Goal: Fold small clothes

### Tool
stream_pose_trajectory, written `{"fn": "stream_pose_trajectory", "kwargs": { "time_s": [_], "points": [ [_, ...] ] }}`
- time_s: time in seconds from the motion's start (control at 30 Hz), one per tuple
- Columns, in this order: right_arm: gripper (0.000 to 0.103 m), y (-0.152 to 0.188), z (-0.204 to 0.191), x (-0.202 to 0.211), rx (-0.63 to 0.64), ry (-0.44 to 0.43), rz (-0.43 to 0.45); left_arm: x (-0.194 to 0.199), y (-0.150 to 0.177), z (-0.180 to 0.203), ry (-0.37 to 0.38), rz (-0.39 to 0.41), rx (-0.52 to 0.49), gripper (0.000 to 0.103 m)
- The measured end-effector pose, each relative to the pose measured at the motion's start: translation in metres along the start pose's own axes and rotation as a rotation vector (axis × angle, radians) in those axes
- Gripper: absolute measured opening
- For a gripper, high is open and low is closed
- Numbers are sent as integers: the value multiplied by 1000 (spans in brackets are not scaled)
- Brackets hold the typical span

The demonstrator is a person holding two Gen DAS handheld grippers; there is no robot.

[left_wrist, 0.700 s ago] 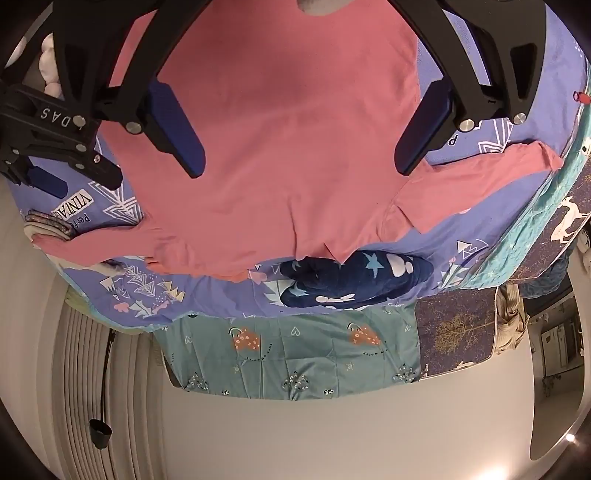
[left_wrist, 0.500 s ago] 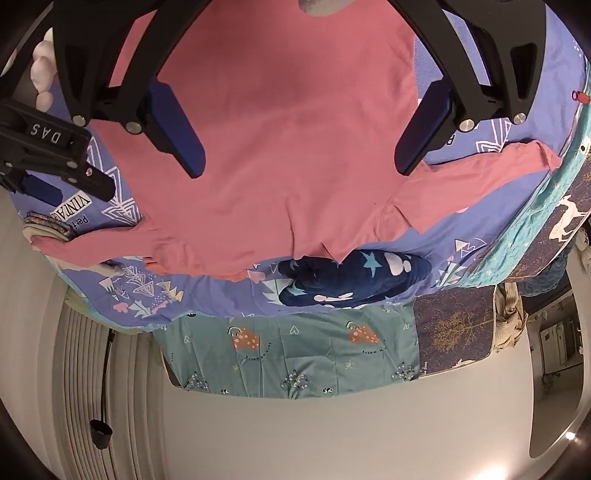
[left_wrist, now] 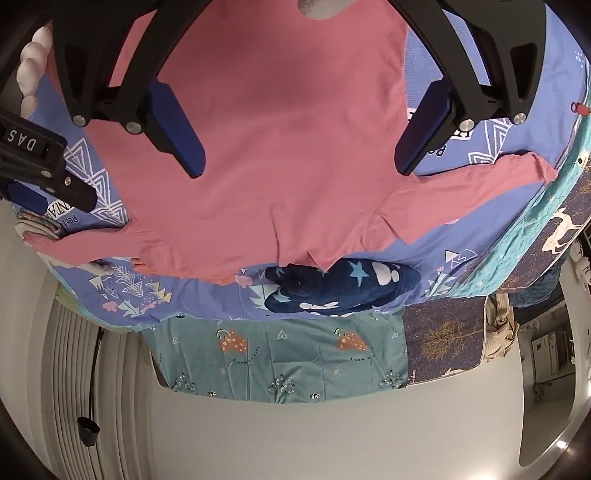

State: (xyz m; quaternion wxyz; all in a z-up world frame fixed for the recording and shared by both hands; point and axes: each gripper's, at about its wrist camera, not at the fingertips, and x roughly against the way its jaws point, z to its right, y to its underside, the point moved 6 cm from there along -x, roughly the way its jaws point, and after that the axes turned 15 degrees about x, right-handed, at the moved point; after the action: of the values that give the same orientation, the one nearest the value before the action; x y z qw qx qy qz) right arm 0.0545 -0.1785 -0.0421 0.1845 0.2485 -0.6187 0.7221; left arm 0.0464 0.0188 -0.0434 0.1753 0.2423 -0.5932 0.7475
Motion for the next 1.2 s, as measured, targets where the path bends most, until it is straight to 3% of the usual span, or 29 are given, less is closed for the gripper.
{"fn": "stream_pose_trajectory", "kwargs": {
  "time_s": [1.2],
  "points": [
    [101, 7, -11, 0, 4, 0, -21, 1, 9, 2, -4, -7, -41, 102]
  ]
}}
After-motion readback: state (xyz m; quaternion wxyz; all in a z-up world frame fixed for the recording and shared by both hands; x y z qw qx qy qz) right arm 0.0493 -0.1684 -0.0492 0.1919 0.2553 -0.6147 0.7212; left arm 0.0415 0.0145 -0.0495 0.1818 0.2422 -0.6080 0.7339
